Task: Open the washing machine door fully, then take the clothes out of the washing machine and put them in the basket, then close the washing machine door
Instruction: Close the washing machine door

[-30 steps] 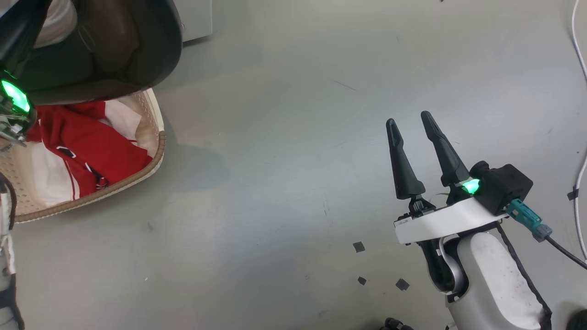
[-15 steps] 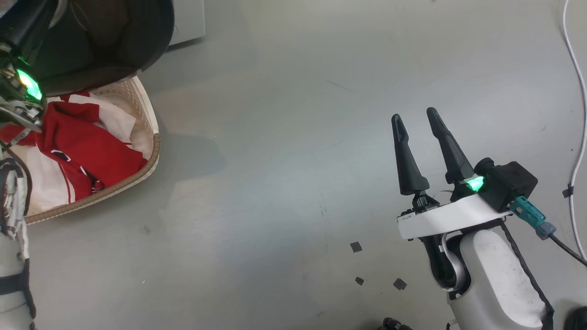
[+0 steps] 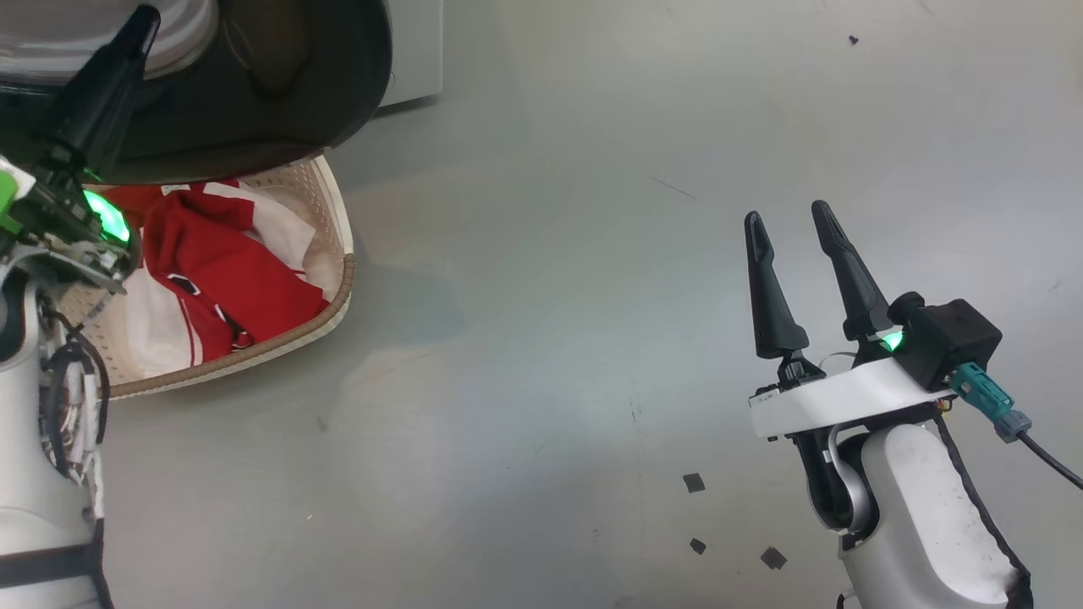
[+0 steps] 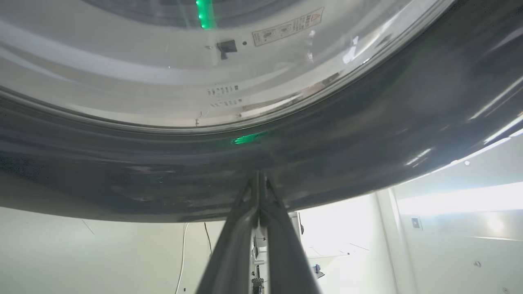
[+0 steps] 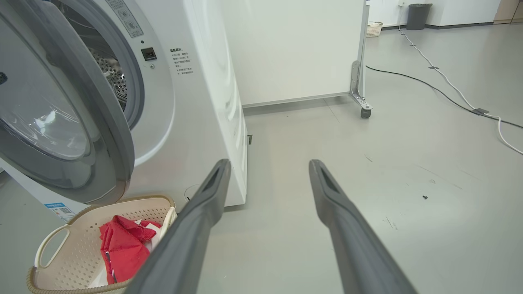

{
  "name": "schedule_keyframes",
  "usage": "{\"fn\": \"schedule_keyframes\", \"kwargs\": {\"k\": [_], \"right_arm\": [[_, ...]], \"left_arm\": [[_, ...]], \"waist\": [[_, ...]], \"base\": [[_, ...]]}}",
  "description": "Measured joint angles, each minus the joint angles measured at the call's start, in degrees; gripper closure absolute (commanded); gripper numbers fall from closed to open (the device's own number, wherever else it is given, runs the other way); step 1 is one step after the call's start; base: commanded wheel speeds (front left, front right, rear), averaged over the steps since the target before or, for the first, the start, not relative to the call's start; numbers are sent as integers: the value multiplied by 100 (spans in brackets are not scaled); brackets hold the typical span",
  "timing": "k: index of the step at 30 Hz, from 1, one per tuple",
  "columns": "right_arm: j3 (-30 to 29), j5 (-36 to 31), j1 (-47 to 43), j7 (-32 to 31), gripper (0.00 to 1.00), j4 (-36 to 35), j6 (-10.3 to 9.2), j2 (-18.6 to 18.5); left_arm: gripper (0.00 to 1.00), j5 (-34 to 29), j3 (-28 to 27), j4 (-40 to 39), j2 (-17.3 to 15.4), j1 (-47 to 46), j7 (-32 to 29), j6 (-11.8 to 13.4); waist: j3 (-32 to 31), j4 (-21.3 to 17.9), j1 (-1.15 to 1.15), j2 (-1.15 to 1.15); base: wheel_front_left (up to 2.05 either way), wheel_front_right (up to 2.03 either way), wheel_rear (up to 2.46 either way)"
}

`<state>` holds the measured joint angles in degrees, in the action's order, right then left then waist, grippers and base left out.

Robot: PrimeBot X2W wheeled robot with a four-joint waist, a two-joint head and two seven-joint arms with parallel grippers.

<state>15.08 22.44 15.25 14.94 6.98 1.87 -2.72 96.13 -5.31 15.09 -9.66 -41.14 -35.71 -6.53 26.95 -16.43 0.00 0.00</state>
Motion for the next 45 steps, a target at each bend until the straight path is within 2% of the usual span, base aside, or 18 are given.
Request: {"fn": "schedule_keyframes", "kwargs": {"k": [11,13,14,15,17,18,26,32,38,43,45], "right_arm": [[-214,-219,-221,-1,0,166,36,-1],[-247,-263,-267,-1,0,194,54,-1],[-268,-287,-293,0,0,213,57,0],[-292,-303,-315,-1,0,224,58,0],[-344,-372,-374,-1,0,258,60,-1],[-361,-401,-401,-1,0,268,67,-1],[-424,-470,-628,-1,0,389,157,-1],[-453,-514,-778,-1,0,446,160,0],[-498,-547,-898,-1,0,457,211,-1],[-506,-598,-904,-1,0,456,220,2],[-517,-605,-906,-1,0,448,220,3]], "left_arm": [[100,160,-412,-258,315,1194,354,-36],[84,172,-483,-411,458,1341,424,-36],[71,172,-489,-482,514,1434,426,-36],[56,172,-509,-524,577,1527,443,-36],[14,181,-549,-647,688,1886,513,-36],[0,181,-553,-671,695,2005,530,-36],[0,85,-548,-999,738,2910,724,-36],[0,-503,-519,-1500,748,3416,1124,-37],[0,-1475,-357,-1880,745,3694,1756,-37],[0,-2757,-182,-2273,621,3782,2463,-38],[0,-3211,-85,-2405,479,3804,2733,-38]], "waist": [[-365,497,0,0],[-438,593,0,0],[-477,641,0,0],[-514,688,0,0],[-632,825,0,0],[-674,867,0,0],[-1049,1160,0,0],[-1340,1315,0,0],[-1572,1443,0,0],[-1741,1498,0,0],[-1802,1503,0,0]], "base": [[0,0,0],[0,0,0],[0,0,0],[0,0,0],[0,0,0],[0,0,0],[0,0,0],[0,0,0],[0,0,0],[0,0,0],[0,0,0]]}}
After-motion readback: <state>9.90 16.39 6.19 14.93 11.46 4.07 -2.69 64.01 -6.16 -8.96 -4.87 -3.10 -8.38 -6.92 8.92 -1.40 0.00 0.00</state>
